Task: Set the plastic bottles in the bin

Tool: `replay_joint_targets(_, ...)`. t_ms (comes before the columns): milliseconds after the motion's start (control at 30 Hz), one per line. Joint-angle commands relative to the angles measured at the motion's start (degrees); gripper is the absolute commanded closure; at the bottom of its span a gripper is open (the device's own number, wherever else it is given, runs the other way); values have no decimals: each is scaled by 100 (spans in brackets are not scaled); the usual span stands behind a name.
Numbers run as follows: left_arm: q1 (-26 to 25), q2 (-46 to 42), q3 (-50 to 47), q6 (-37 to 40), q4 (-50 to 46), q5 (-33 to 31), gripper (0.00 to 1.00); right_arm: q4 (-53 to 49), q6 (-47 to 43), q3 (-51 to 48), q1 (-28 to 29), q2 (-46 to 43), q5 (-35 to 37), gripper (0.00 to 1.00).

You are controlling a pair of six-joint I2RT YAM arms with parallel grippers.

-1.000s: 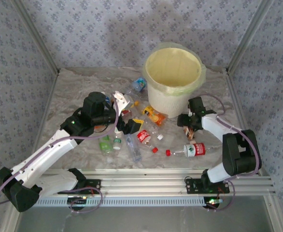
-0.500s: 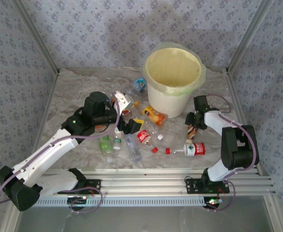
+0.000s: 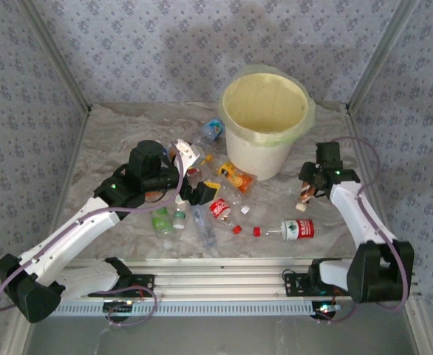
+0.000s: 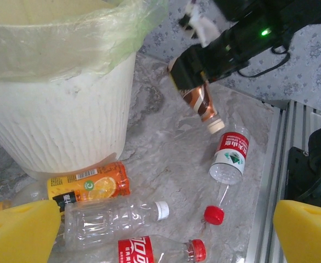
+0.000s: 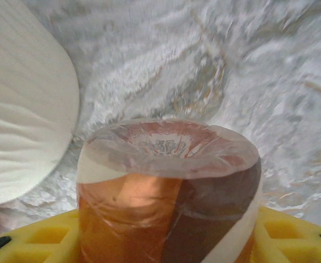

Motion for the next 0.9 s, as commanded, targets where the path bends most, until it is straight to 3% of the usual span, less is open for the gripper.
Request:
replay_joint_targets(0, -4, -234, 116, -23, 206, -166, 0, -485, 30, 442, -22, -462, 289, 45)
replay_joint_targets(200, 55, -484, -104, -325, 636, -353, 0, -757, -103, 1195, -3, -1022, 505, 46)
replay_joint_targets(433, 129, -832, -454, -792, 1304, -649, 0, -748, -232, 2437, 308, -1065, 598, 46)
replay_joint_targets(867, 408, -998, -675, -862, 1697, -679, 0, -228, -1149, 4716, 1802, 560, 1049, 46)
